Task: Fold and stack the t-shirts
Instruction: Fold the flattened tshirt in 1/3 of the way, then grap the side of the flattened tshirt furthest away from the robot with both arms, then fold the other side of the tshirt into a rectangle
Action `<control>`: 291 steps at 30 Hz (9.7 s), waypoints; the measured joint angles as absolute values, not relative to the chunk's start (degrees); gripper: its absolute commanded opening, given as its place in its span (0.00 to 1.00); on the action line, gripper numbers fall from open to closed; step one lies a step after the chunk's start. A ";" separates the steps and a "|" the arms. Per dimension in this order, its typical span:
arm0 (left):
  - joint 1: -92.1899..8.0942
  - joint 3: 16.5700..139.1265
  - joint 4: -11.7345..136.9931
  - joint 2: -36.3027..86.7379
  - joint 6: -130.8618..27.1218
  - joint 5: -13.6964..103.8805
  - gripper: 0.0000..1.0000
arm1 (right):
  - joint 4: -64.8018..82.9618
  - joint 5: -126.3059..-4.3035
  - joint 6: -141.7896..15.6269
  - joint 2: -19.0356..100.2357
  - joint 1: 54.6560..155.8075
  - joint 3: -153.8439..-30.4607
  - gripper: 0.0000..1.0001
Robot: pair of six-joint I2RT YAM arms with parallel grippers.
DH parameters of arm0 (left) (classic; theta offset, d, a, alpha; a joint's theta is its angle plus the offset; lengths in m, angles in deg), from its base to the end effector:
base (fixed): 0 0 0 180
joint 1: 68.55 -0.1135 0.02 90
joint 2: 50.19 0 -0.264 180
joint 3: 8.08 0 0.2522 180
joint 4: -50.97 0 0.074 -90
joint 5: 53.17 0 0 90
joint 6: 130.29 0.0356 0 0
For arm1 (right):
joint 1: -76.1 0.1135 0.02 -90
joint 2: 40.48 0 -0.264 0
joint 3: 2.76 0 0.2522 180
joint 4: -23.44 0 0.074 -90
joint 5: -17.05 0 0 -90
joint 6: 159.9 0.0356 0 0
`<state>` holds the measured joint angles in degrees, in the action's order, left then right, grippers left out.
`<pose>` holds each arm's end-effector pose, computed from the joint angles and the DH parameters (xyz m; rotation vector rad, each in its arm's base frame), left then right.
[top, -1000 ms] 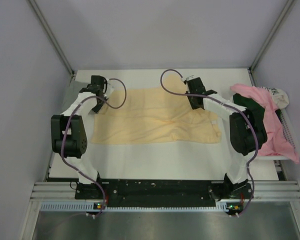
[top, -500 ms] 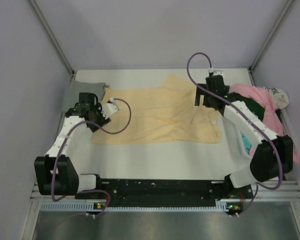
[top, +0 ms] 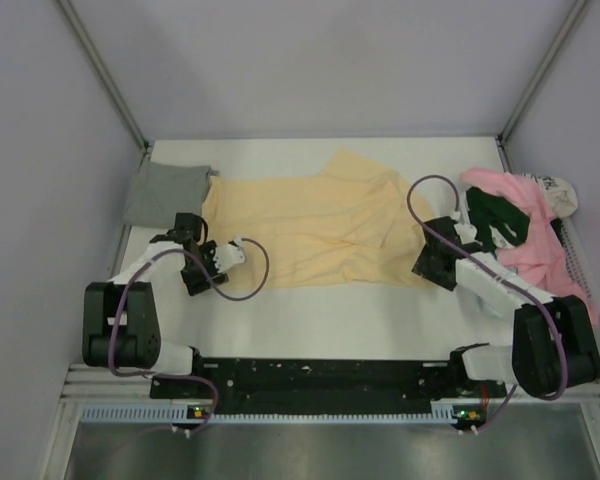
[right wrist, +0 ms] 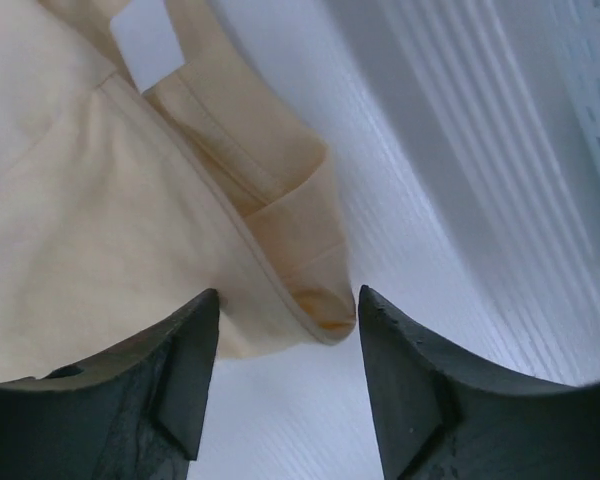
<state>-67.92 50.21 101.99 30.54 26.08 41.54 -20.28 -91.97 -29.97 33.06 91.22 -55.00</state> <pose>0.2417 -0.0056 0.1728 1.5885 2.3690 0.1265 0.2208 0.0477 0.1775 0.6536 2.5218 -0.1203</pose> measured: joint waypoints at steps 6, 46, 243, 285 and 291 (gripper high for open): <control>-67.97 48.81 98.53 32.22 25.49 40.08 0.09 | -16.21 -91.32 -25.89 34.06 86.28 -52.77 0.00; -63.47 68.68 126.64 21.01 12.33 28.03 0.47 | -59.27 -73.79 -14.65 1.32 84.05 -67.24 0.17; -70.66 102.10 127.30 60.37 25.95 53.91 0.00 | -33.02 -76.87 -56.62 41.78 97.73 -86.86 0.00; -76.47 72.94 134.97 44.46 25.36 39.14 0.41 | -48.78 -70.53 -30.87 9.93 97.71 -56.81 0.40; -67.73 80.88 136.87 44.44 18.54 46.76 0.43 | -47.40 -74.86 -31.11 11.20 97.71 -60.20 0.38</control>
